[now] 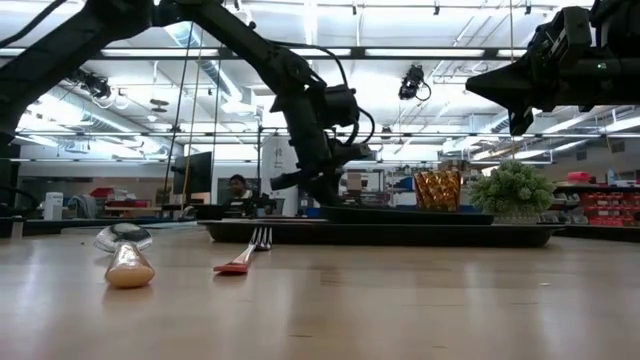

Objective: Pick and place plate/cup/fork/spoon on tray
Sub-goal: Put the black plate on the black tray to the bottom left of the brown cup

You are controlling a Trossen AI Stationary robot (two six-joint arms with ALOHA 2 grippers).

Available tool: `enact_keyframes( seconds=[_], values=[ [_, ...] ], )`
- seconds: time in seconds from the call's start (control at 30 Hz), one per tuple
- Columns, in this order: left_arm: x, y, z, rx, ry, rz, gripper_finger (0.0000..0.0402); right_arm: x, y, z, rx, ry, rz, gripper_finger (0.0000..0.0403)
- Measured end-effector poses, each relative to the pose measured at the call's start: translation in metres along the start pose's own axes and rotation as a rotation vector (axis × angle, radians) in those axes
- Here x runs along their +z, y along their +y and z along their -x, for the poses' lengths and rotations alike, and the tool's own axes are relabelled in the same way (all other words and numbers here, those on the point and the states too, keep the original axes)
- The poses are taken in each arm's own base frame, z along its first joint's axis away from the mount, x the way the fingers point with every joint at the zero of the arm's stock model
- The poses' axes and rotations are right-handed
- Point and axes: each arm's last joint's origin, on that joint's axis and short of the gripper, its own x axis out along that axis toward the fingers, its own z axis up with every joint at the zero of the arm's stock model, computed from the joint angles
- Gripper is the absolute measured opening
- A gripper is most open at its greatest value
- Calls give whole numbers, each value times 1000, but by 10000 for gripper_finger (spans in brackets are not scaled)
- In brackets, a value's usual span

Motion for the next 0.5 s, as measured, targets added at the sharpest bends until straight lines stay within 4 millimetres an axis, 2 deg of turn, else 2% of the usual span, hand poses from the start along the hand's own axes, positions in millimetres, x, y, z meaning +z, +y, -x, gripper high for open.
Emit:
enact_keyframes(
  seconds=[0.5],
  values=[
    [-5, -16, -1, -28, -49, -49, 27, 0, 0, 0, 0, 0, 0, 22]
  ],
)
